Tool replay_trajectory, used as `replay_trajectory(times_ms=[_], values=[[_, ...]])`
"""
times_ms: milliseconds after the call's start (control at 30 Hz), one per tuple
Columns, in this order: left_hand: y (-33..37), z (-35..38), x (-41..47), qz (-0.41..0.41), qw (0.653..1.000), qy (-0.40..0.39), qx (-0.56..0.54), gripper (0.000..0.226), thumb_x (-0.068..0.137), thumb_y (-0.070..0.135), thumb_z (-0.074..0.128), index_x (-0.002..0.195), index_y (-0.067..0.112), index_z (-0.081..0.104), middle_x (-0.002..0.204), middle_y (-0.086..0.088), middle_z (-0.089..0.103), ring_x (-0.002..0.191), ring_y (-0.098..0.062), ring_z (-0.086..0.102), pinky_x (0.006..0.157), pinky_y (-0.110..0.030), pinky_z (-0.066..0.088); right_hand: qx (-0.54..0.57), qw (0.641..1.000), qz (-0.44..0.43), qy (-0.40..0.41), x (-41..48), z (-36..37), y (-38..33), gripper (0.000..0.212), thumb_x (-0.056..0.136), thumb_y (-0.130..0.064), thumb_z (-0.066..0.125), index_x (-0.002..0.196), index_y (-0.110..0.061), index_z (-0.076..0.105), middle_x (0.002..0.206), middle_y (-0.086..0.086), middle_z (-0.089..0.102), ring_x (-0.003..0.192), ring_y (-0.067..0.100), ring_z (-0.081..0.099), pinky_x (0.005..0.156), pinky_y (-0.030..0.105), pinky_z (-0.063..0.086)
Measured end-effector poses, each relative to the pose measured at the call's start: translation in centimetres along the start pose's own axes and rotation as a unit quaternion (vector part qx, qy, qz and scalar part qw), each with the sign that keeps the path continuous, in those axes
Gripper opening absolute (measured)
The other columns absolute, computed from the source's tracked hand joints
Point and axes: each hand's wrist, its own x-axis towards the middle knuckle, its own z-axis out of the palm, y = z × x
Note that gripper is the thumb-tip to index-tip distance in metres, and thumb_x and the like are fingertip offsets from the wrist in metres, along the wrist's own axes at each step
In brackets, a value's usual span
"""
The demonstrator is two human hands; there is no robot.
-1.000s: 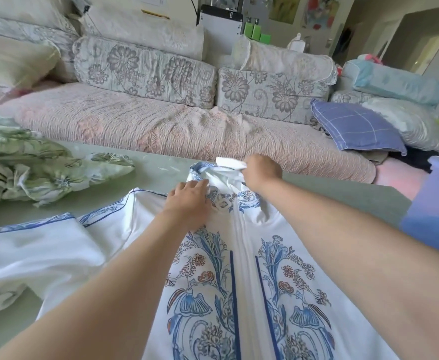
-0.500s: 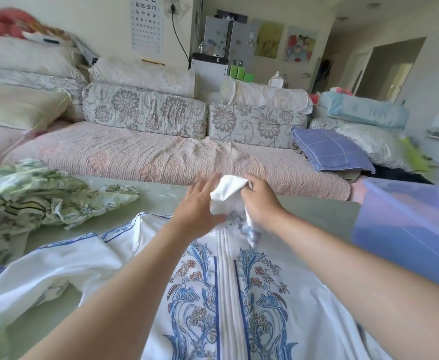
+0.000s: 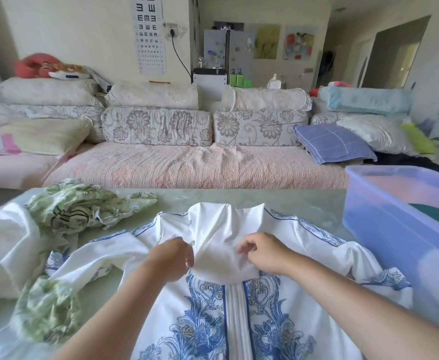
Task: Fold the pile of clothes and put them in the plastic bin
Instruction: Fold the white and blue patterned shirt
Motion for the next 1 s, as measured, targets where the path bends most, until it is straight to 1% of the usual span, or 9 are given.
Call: replay_trajectory(times_ms=[67,233,333,467,600,733,800,900,1000], values=[[0.3,0.0,-0.4,0.030,0.999,0.014,-0.020,0.051,0.083,0.000,0.046,0.118,0.035,0.060,0.125,0.004,0.048,0.113,-0.017,0.051,0.088,-0.030,0.047,-0.080,0.996,-0.005,-0.041,-0.4,-0.2,0.7,0.049,0.082,0.004,0.044,0.111,-0.028,0.067,0.104,-0.012,0.056,0.095,0.009,0.056,0.067,0.016,0.045],[1.6,1.0,0.0,0.097,0.995,-0.038,-0.010,0.066,0.078,0.019,0.065,0.135,0.044,0.044,0.135,0.014,0.038,0.122,-0.014,0.041,0.094,-0.034,0.046,-0.297,0.950,-0.071,-0.067,0.2,0.4,2.4,0.066,0.076,-0.013,0.059,0.136,-0.040,0.053,0.132,-0.005,0.045,0.125,0.017,0.035,0.104,0.033,0.034],[2.0,1.4,1.2,0.079,0.996,0.050,-0.008,0.033,0.086,0.022,0.062,0.115,0.036,0.066,0.120,0.010,0.059,0.116,-0.015,0.054,0.091,-0.032,0.048,-0.338,0.929,-0.149,0.019,0.9,0.7,1.7,0.029,0.081,-0.016,0.060,0.104,-0.028,0.072,0.111,-0.003,0.060,0.112,0.021,0.049,0.095,0.034,0.036],[2.3,0.1,1.6,0.109,0.986,0.113,-0.053,0.036,0.074,-0.001,0.048,0.084,0.029,0.066,0.092,0.009,0.058,0.087,-0.022,0.059,0.071,-0.030,0.051,-0.246,0.952,-0.169,0.061,1.0,-0.5,0.0,0.024,0.077,-0.008,0.059,0.070,-0.026,0.046,0.078,-0.004,0.057,0.080,0.026,0.054,0.068,0.031,0.037],[3.5,-2.2,-0.1,0.091,0.983,-0.157,-0.022,0.041,0.083,0.000,0.057,0.107,0.031,0.065,0.104,0.007,0.057,0.089,-0.015,0.055,0.062,-0.013,0.039,-0.265,0.948,-0.071,-0.163,-0.3,-1.3,-1.7,0.025,0.081,-0.017,0.071,0.068,-0.024,0.051,0.080,-0.006,0.058,0.071,0.018,0.051,0.057,0.026,0.036],[4.1,-2.5,-1.6,0.056,0.898,-0.419,-0.121,0.033,0.088,0.018,0.068,0.115,0.037,0.066,0.104,0.009,0.070,0.080,-0.004,0.068,0.066,-0.020,0.042,-0.264,0.891,0.051,-0.365,-1.3,-0.9,-2.2,0.019,0.083,-0.025,0.072,0.098,-0.029,0.062,0.094,0.001,0.068,0.076,0.019,0.064,0.072,0.032,0.051],[4.1,-3.0,-0.9,0.050,0.918,-0.349,-0.182,0.024,0.091,0.017,0.059,0.104,0.033,0.071,0.090,0.009,0.071,0.074,-0.006,0.065,0.059,-0.019,0.039,-0.188,0.918,0.076,-0.340,-0.7,-1.5,-2.2,0.014,0.088,-0.025,0.064,0.101,-0.022,0.065,0.084,0.003,0.066,0.070,0.021,0.063,0.070,0.031,0.050],[3.7,-2.9,1.5,-0.011,0.960,-0.101,-0.259,0.018,0.092,0.017,0.055,0.091,0.026,0.071,0.076,0.006,0.066,0.060,-0.011,0.058,0.049,-0.019,0.036,-0.139,0.977,0.061,-0.149,0.6,-2.8,-1.4,0.013,0.086,-0.024,0.052,0.078,-0.019,0.062,0.075,-0.002,0.060,0.064,0.021,0.053,0.059,0.027,0.041],[2.6,-1.8,4.6,-0.095,0.960,0.089,-0.247,0.022,0.094,0.020,0.048,0.105,0.031,0.063,0.094,-0.003,0.066,0.076,-0.021,0.061,0.061,-0.025,0.043,-0.192,0.977,0.082,0.051,2.5,-3.3,0.8,0.016,0.090,-0.025,0.046,0.093,-0.026,0.061,0.101,-0.004,0.063,0.090,0.021,0.057,0.070,0.029,0.042]])
